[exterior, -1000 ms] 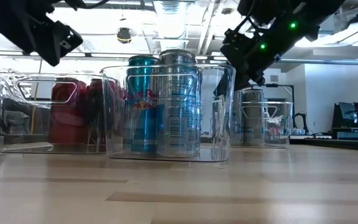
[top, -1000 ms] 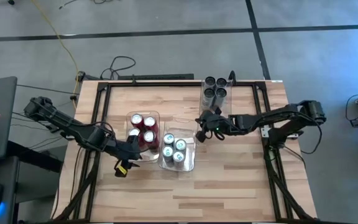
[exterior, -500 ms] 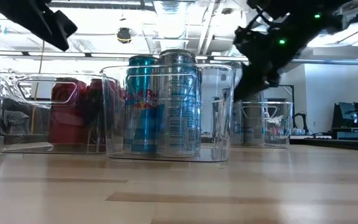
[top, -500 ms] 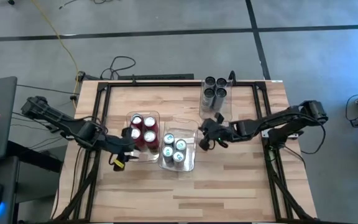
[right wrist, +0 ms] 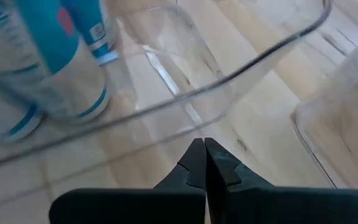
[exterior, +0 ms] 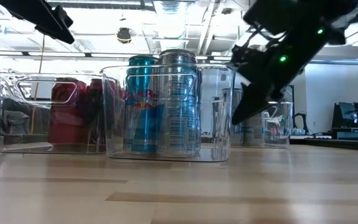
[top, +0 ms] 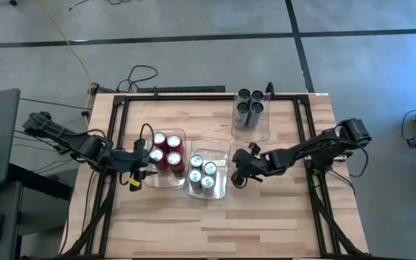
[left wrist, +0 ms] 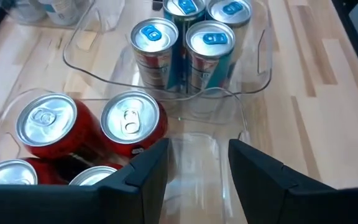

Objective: Sort soda cans
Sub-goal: Move the top left transparent bin to the middle left of the table

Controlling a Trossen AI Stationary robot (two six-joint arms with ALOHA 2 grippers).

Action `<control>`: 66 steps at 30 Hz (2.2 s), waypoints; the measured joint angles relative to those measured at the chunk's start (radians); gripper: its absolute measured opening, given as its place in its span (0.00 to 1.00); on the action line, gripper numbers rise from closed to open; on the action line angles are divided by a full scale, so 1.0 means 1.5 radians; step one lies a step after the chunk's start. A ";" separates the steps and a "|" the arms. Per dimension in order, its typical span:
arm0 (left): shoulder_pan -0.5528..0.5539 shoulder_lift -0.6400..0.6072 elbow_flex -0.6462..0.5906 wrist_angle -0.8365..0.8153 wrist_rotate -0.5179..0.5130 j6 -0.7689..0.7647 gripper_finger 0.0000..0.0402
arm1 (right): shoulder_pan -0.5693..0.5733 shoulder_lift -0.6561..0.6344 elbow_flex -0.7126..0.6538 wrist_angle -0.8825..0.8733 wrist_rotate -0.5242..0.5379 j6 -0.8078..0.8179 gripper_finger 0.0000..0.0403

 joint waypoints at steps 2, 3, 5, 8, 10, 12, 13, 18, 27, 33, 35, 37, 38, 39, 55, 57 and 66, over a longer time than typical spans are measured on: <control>0.000 0.001 0.000 -0.002 -0.001 0.009 0.41 | -0.014 0.016 0.000 0.024 -0.001 -0.009 0.03; 0.000 0.001 0.000 -0.005 -0.002 0.013 0.41 | -0.021 0.023 0.000 0.037 -0.001 -0.016 0.03; 0.000 0.001 0.000 -0.004 -0.002 0.021 0.41 | -0.036 0.036 0.000 0.062 -0.005 -0.032 0.03; 0.000 0.001 0.000 -0.005 -0.002 0.025 0.41 | -0.055 0.044 0.000 0.086 -0.009 -0.054 0.03; 0.000 0.001 0.000 -0.005 -0.002 0.025 0.41 | -0.065 0.045 0.000 0.098 -0.010 -0.067 0.02; 0.000 0.001 0.000 -0.005 -0.002 0.025 0.41 | -0.076 0.044 0.000 0.100 -0.011 -0.077 0.02; 0.000 0.001 0.000 -0.005 -0.002 0.023 0.41 | -0.080 0.043 0.000 0.106 -0.012 -0.084 0.02; 0.000 0.001 0.000 -0.004 -0.004 0.022 0.41 | -0.104 0.041 0.000 0.144 -0.026 -0.126 0.02; 0.000 0.001 0.000 -0.004 -0.013 0.012 0.41 | -0.139 0.040 0.001 0.175 -0.024 -0.162 0.02; 0.000 0.001 0.000 -0.016 -0.009 -0.010 0.41 | -0.122 0.022 0.000 0.160 -0.006 -0.160 0.02; -0.001 0.001 -0.004 -0.023 -0.008 -0.019 0.41 | -0.103 0.000 0.000 0.132 0.011 -0.157 0.02; -0.001 0.001 -0.012 -0.026 -0.008 -0.029 0.41 | -0.077 -0.028 0.000 0.092 0.022 -0.137 0.02; -0.001 0.001 -0.016 -0.026 -0.008 -0.035 0.41 | -0.061 -0.041 0.000 0.070 0.026 -0.118 0.02; -0.002 0.001 -0.020 -0.026 -0.008 -0.041 0.41 | -0.041 -0.053 0.000 0.050 0.028 -0.100 0.02; -0.051 0.001 -0.036 0.017 -0.049 -0.048 0.41 | 0.215 0.020 0.001 0.171 0.055 0.044 0.02; -0.051 0.001 -0.036 0.017 -0.051 -0.043 0.41 | 0.213 0.059 0.000 0.227 0.054 0.030 0.02; -0.050 0.001 -0.036 0.012 -0.056 -0.041 0.41 | 0.212 0.133 0.000 0.347 0.026 0.013 0.02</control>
